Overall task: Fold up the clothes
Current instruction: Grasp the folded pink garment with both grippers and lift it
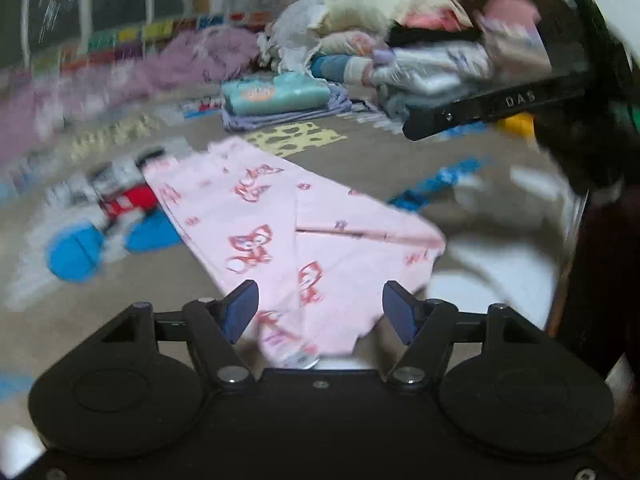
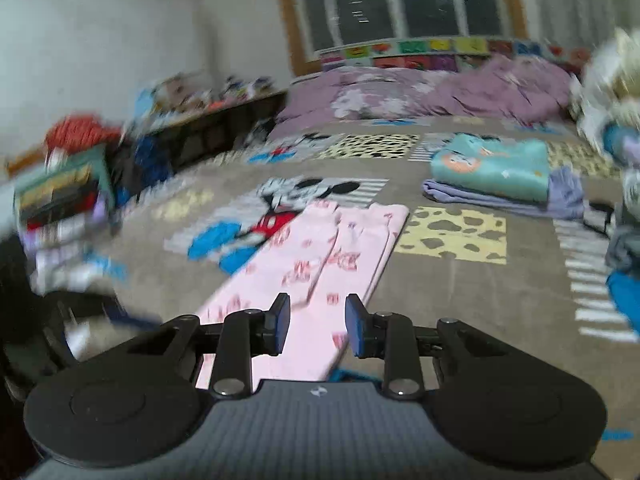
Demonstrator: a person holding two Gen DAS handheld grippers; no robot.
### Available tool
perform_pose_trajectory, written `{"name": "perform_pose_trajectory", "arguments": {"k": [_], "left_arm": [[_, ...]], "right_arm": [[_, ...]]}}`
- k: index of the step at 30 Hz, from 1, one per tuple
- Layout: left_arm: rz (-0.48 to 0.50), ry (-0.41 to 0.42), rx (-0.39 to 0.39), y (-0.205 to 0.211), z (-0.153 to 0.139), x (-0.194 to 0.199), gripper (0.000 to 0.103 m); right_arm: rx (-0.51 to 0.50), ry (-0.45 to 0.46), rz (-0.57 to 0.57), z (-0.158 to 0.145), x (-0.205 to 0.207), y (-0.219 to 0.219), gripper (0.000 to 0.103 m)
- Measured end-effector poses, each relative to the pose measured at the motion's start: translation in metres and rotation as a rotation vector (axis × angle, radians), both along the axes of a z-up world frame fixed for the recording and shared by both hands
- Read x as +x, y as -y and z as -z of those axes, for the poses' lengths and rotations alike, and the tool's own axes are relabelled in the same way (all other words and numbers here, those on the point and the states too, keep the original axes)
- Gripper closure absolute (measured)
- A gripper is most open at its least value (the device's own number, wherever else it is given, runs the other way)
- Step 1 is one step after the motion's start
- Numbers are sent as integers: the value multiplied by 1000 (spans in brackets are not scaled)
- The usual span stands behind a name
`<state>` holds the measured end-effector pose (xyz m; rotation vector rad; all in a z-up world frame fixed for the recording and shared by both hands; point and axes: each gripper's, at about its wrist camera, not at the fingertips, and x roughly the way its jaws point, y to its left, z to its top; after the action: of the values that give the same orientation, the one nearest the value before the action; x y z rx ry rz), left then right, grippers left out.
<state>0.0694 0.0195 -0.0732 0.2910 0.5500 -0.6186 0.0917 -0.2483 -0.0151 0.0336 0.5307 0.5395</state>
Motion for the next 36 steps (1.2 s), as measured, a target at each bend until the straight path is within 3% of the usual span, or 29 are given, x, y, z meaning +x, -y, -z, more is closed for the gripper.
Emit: {"name": "perform_pose_trajectory", "arguments": {"k": [4, 7, 11, 14, 18, 20, 26, 28, 30, 32, 35, 36], "left_arm": [[3, 99, 220, 7, 5, -16, 35], [54, 170, 434, 15, 22, -32, 35], [91, 259, 615, 21, 45, -39, 35], [97, 326, 664, 26, 53, -37, 35], [106, 416, 727, 33, 63, -33, 36], [110, 462, 759, 36, 68, -32, 36], [92, 513, 733, 38, 68, -24, 38], [95, 526, 737, 39, 68, -25, 43], [97, 530, 742, 41, 68, -27, 45], [97, 526, 741, 42, 69, -27, 50], [98, 517, 742, 45, 71, -31, 64], [99, 508, 739, 45, 72, -32, 73]], "right_arm": [[-134, 34, -76, 11, -25, -12, 71], [-280, 66, -151, 20, -48, -29, 72], [-502, 102, -226, 45, -69, -48, 71], [-666, 152, -254, 65, -80, -60, 71], [-770, 247, -269, 83, -87, -72, 70], [-796, 282, -272, 86, -87, -75, 69], [-870, 385, -280, 93, -85, -83, 49], [-894, 420, -282, 95, -84, -86, 48], [-918, 454, -285, 97, -84, -89, 55], [-943, 489, -287, 99, -83, -92, 71], [-934, 487, -290, 100, -81, -92, 74], [-923, 476, -290, 100, -81, -92, 81]]}}
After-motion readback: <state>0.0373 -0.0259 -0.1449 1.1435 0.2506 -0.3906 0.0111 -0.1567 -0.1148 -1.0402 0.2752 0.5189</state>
